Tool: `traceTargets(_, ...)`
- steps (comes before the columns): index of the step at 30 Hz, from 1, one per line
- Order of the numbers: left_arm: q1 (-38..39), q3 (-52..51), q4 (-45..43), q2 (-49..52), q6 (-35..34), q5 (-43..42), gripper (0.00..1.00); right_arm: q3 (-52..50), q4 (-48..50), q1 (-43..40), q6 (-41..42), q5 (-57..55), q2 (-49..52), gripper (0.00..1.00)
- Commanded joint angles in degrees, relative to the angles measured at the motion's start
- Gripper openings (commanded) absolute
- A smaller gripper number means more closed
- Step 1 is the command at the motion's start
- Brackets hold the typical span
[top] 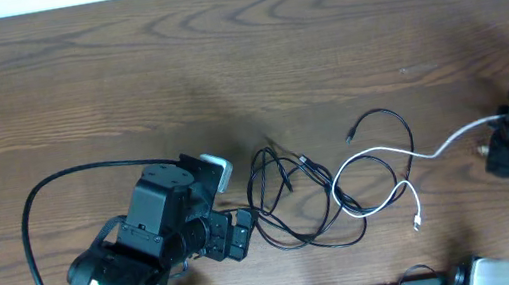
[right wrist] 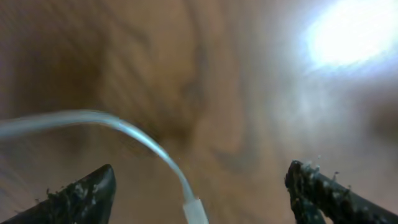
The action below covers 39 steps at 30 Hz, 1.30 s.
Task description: Untangle cables
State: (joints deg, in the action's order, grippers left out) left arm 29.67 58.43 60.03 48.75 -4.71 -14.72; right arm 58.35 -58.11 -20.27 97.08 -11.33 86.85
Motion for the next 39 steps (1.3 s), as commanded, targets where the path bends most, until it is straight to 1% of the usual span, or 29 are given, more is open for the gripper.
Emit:
traceTargets(1,-0.2,0.6,0.1,-0.2,-0.3,-0.3,0.98,-0.3,6.0,0.1,-3.4,15.6,8.0,0.88)
traceTargets(3,-0.2,0.6,0.1,-0.2,-0.3,-0.3,0.98,-0.3,8.3,0.1,-10.1,24.9,11.1,0.89)
traceTargets(6,-0.2,0.6,0.1,-0.2,-0.3,-0.2,0.98,-0.3,11.2,0.5,-23.8,41.0,15.3,0.91)
traceTargets(8,-0.2,0.6,0.1,-0.2,-0.3,-0.2,0.98,-0.3,11.7,1.0,-31.6,48.6,16.6,0.92)
traceTargets(9,-0.2,0.6,0.1,-0.2,-0.3,-0.2,0.98,-0.3,11.8,1.7,-38.7,53.2,17.0,0.91)
traceTargets(10,-0.2,0.6,0.1,-0.2,-0.3,-0.2,0.98,-0.3,11.7,2.1,-42.7,55.1,17.0,0.88)
traceTargets(12,-0.2,0.6,0.1,-0.2,-0.3,-0.2,0.98,-0.3,11.0,3.2,-52.9,58.1,17.0,0.85)
traceTargets(13,-0.2,0.6,0.1,-0.2,-0.3,-0.2,0.98,-0.3,10.3,3.9,-59.5,58.9,17.0,0.86)
traceTargets(15,-0.2,0.6,0.1,-0.2,-0.3,-0.2,0.98,-0.3,8.9,5.0,-70.6,59.6,17.0,0.90)
traceTargets(16,-0.2,0.6,0.1,-0.2,-0.3,-0.2,0.98,-0.3,8.3,5.4,-74.2,59.8,17.0,0.90)
traceTargets(18,-0.2,0.6,0.1,-0.2,-0.3,-0.2,0.98,-0.3,7.0,6.1,-84.1,59.7,17.0,0.89)
traceTargets(20,-0.2,0.6,0.1,-0.2,-0.3,-0.3,0.98,-0.3,6.4,6.6,-92.8,59.7,17.0,0.86)
traceTargets(21,-0.2,0.6,0.1,-0.2,-0.3,-0.3,0.98,-0.3,6.4,7.0,-95.7,59.7,17.0,0.85)
traceTargets(23,-0.2,0.6,0.1,-0.2,-0.3,-0.3,0.98,-0.3,6.4,8.1,-102.6,59.2,17.0,0.87)
traceTargets(24,-0.2,0.6,0.1,-0.2,-0.3,-0.3,0.98,-0.3,5.7,9.1,-106.8,57.5,17.0,0.91)
traceTargets(25,-0.2,0.6,0.1,-0.2,-0.3,-0.2,0.98,-0.3,5.2,9.7,-107.7,55.8,17.0,0.98)
traceTargets(26,-0.2,0.6,0.0,-0.2,-0.3,-0.2,0.98,-0.3,5.1,10.4,-107.4,54.0,17.0,0.99)
traceTargets(34,-0.2,0.6,-0.1,-0.2,-0.3,-0.3,0.98,-0.3,5.8,18.3,-107.4,48.6,17.0,0.99)
traceTargets(36,-0.2,0.6,-0.1,-0.2,-0.3,-0.3,0.98,-0.3,6.7,20.4,-107.4,46.6,17.0,0.93)
traceTargets(37,-0.2,0.6,-0.1,-0.2,-0.3,-0.3,0.98,-0.3,7.7,21.8,-107.4,45.5,17.0,0.86)
traceTargets(39,-0.2,0.6,-0.1,-0.2,-0.3,-0.3,0.98,-0.3,9.5,23.8,-107.4,44.5,17.0,0.77)
